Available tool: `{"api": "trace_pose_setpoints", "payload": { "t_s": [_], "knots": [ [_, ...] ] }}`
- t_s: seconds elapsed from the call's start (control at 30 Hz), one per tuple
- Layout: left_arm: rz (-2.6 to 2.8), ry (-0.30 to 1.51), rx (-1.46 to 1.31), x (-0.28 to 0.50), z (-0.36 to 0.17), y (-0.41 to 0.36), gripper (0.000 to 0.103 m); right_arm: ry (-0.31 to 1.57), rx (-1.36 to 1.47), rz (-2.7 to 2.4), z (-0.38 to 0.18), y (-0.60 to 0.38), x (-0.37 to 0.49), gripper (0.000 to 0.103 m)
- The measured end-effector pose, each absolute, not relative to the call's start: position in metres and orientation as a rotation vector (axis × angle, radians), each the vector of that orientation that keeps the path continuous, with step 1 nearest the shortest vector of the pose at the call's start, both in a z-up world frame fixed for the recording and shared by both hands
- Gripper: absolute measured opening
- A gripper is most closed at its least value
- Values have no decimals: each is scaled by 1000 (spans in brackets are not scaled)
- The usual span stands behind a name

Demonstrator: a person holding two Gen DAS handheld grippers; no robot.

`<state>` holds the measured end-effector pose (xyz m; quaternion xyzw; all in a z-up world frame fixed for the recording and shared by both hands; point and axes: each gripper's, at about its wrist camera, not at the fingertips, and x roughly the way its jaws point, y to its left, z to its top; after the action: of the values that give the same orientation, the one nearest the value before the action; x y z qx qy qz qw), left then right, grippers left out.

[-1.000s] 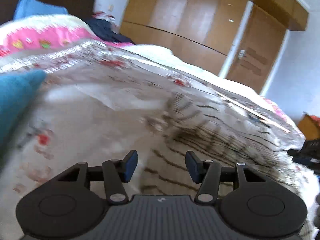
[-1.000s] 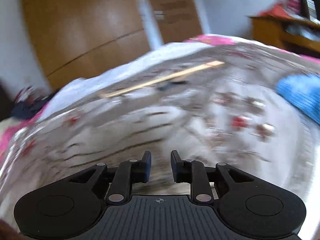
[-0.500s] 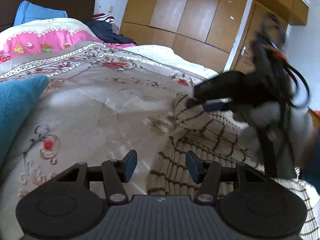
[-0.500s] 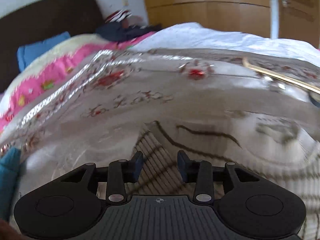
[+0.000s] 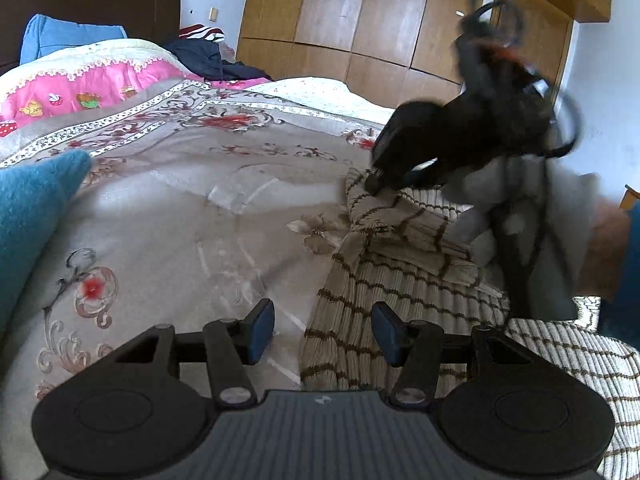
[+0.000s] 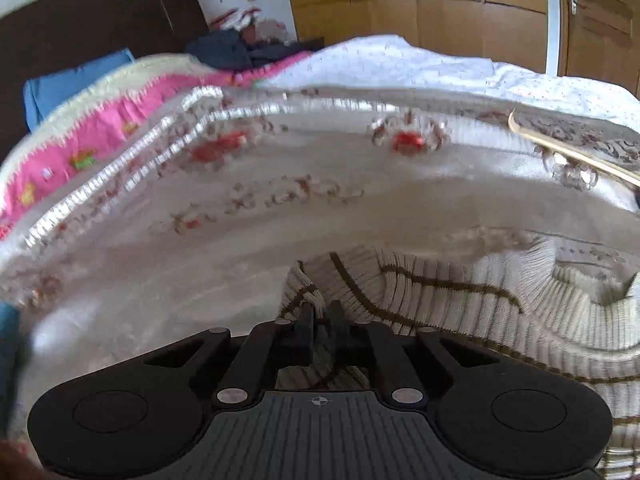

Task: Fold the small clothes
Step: 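Move the right gripper to the sweater's other side edge and grasp it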

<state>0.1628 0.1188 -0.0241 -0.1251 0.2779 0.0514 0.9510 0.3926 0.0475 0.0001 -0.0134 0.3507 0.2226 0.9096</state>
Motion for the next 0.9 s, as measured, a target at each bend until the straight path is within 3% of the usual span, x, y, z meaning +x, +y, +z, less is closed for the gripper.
{"api": "trace_pose_setpoints", "payload": {
  "t_s": [0.13,0.3,0.53,0.9],
  "knots": [
    [102,557,-267,161,-23,121,64,706,7,480,15,15,357,12],
    [84,581,-235,162,-24,119,64,800,-49,416,-12,-26,320,16],
    [72,623,-140,146,-20,105,64,714,66,394,34,-93,257,20],
    [-57,787,-45,77,-6,85,66,931,152,198,10,-219,106,23]
  ]
}}
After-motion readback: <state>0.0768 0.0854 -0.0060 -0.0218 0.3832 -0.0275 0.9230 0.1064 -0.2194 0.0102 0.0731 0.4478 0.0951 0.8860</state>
